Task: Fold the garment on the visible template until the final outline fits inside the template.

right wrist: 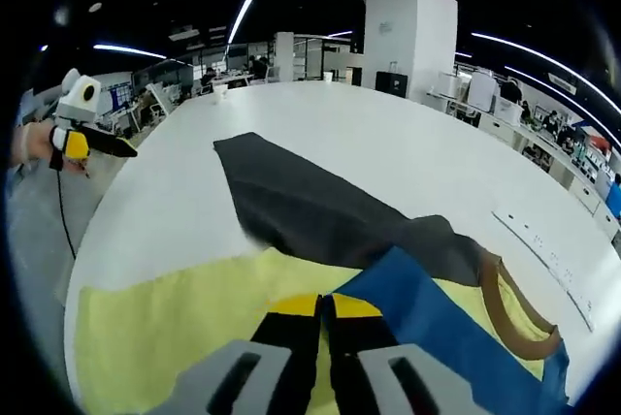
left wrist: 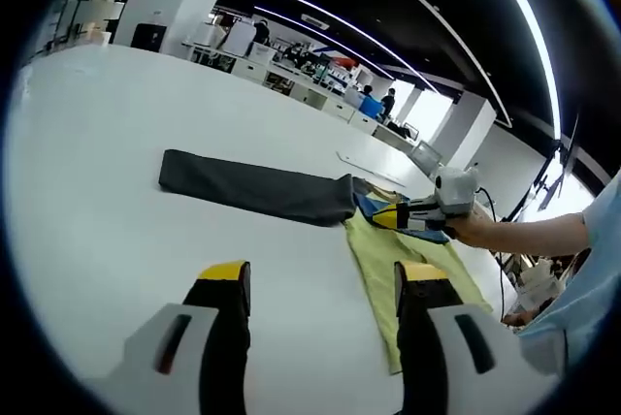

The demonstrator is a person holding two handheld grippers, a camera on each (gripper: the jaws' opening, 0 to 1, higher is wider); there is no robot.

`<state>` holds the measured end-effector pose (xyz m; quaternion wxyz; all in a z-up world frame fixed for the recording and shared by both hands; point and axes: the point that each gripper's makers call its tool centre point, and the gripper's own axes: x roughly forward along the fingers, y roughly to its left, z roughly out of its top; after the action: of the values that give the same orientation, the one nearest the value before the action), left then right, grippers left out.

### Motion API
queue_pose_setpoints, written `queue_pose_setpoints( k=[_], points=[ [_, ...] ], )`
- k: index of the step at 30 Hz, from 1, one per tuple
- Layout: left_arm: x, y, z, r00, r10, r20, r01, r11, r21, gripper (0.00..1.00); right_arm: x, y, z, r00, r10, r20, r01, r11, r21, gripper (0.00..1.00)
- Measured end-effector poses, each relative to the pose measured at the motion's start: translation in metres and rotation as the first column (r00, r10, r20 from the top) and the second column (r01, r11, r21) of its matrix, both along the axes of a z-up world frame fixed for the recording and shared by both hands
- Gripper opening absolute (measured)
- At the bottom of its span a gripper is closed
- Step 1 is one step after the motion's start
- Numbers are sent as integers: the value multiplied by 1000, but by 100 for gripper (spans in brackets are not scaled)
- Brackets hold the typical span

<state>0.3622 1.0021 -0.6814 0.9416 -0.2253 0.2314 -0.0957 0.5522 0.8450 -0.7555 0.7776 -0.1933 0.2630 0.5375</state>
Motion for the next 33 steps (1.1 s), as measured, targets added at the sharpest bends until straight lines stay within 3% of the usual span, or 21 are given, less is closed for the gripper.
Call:
queue_pose_setpoints(
  k=[7, 13, 14, 16, 18, 26, 33],
  points=[
    [1, -1, 0, 1000, -2, 0, 2, 1000, -2, 57, -4, 5, -2, 999, -8, -35, 8, 1000, 13, 0],
    [2, 0, 1, 1000, -2, -2, 2, 1000, -1, 56, -6, 9, -3, 1000, 16, -13, -16, 1000, 1, 2],
    [3, 0, 1, 1000, 0, -1, 0, 1000, -2, 57, -6, 8, -2, 1000, 17, -12, -17, 1000, 4, 9],
    [3, 0, -1, 1000, 0, -3, 0, 1000, -4, 57, -4, 5, 0, 1000, -5, -24, 6, 1000, 24, 36],
    [3, -2, -2, 1000, -5, -5, 5, 1000, -4, 56, 0, 0, 3, 1000, -25, 1, 25, 999, 36, 58],
    [7, -4, -7, 1000, -15, -12, 15, 1000, -1, 56, -4, -18, 6, 998, -55, -26, 56, 997, 55, 62],
    [17, 5, -13, 1000, -2, -10, 2, 1000, -2, 56, -16, -48, 14, 993, -100, -64, 106, 989, 99, 69]
  ],
)
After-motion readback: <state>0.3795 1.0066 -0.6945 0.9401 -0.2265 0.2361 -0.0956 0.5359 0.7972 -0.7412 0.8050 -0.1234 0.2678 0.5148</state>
